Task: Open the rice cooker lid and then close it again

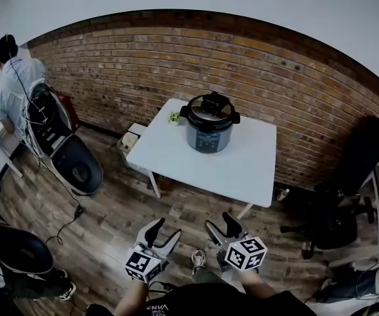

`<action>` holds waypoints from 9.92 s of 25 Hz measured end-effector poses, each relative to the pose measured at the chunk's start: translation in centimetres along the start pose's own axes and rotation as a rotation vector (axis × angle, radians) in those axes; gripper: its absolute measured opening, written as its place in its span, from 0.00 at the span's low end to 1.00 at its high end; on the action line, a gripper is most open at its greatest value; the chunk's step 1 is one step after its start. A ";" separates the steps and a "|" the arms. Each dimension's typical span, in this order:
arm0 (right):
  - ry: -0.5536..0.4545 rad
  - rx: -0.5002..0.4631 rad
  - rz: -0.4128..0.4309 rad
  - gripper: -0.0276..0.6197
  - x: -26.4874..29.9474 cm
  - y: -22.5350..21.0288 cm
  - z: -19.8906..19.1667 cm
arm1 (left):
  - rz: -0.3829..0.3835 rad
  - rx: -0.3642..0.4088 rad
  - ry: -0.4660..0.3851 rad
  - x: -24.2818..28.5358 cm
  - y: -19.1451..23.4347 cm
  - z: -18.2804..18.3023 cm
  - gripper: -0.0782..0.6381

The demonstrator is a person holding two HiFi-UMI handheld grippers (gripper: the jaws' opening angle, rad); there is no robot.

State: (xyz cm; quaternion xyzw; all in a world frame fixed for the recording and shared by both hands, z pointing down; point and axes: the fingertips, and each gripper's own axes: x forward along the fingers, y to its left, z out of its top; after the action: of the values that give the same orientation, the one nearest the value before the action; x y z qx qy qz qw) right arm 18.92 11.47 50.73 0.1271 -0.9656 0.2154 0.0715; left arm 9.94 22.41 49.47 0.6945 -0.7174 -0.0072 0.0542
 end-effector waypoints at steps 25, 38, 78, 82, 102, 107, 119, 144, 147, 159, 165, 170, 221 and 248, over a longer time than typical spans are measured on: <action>-0.070 0.086 -0.109 0.52 18.4 -11.2 9.6 | -0.128 0.056 0.002 19.4 17.7 4.3 0.44; -0.233 0.178 -0.397 0.52 26.6 -9.8 11.4 | -0.467 0.084 0.067 24.9 27.7 6.1 0.44; -0.253 0.197 -0.413 0.52 27.7 -20.4 15.7 | -0.851 0.353 0.087 50.3 21.7 12.2 0.56; -0.254 0.206 -0.408 0.52 27.3 -21.0 15.6 | -0.945 0.437 0.161 51.8 20.3 11.2 0.57; -0.264 0.242 -0.416 0.52 25.7 -22.2 15.3 | -1.294 0.554 0.454 53.2 17.4 7.1 0.54; -0.262 0.242 -0.419 0.52 25.9 -22.0 15.5 | -1.354 0.589 0.444 53.0 17.5 7.1 0.51; -0.260 0.252 -0.466 0.52 25.3 -22.7 15.3 | -1.481 0.690 0.450 52.2 17.5 6.9 0.50; -0.299 0.234 -0.401 0.52 27.7 -18.2 16.6 | -1.147 0.398 0.233 48.6 26.5 19.4 0.50; -0.289 0.227 -0.404 0.52 28.2 -17.0 16.1 | -1.038 0.296 0.244 47.5 29.5 18.0 0.50; -0.250 0.225 -0.368 0.52 30.5 -10.9 13.6 | -0.674 -0.194 0.149 41.3 38.7 12.5 0.50; -0.233 0.225 -0.353 0.52 31.7 -9.0 12.4 | -0.475 -0.417 0.107 37.3 43.1 8.4 0.50; -0.218 0.238 -0.351 0.52 32.3 -7.7 11.4 | -0.457 -0.428 0.099 34.3 43.1 6.2 0.50; -0.352 0.282 -0.477 0.52 23.5 -21.6 15.8 | -1.123 0.508 0.392 53.1 18.2 10.1 0.50; -0.360 0.315 -0.501 0.52 22.5 -22.4 14.7 | -1.389 0.668 0.475 52.6 17.3 7.6 0.50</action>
State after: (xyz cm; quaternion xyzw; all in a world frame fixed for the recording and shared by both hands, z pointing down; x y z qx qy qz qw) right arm 2.38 -19.37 50.79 0.4056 -0.8564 0.3116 -0.0700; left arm -9.51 -29.90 46.98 0.9444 -0.0556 0.3233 -0.0219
